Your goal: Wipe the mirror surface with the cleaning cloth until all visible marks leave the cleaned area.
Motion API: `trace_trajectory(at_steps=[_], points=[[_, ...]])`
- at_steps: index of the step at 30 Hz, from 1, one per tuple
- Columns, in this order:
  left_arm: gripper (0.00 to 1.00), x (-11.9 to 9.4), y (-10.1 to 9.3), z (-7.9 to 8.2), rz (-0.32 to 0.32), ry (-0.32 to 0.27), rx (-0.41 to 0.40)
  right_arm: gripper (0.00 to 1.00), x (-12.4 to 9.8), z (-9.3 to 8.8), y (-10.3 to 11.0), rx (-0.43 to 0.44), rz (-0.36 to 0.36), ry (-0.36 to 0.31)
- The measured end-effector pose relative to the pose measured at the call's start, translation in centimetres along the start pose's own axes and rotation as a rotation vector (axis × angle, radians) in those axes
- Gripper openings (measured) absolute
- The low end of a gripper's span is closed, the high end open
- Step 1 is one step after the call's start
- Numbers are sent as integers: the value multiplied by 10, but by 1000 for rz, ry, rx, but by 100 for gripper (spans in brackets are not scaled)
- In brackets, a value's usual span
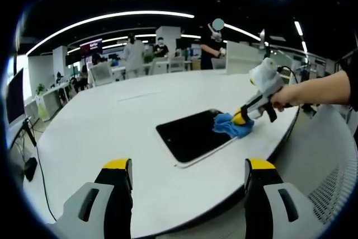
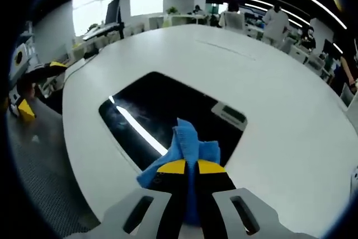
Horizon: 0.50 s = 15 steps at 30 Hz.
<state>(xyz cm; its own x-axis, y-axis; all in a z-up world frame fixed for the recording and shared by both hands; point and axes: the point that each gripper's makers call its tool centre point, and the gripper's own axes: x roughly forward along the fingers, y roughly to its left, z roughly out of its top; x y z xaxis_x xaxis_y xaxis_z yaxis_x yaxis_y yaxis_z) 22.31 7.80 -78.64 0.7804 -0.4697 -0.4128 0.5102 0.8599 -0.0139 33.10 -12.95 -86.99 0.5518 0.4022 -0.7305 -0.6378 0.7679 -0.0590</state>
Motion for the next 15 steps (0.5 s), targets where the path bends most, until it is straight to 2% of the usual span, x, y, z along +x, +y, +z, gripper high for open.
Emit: trace_trajectory(at_steps=[15], points=[[82,0,0,-1,-4,10,-5,0,12,14,-15,-14,-38,14]])
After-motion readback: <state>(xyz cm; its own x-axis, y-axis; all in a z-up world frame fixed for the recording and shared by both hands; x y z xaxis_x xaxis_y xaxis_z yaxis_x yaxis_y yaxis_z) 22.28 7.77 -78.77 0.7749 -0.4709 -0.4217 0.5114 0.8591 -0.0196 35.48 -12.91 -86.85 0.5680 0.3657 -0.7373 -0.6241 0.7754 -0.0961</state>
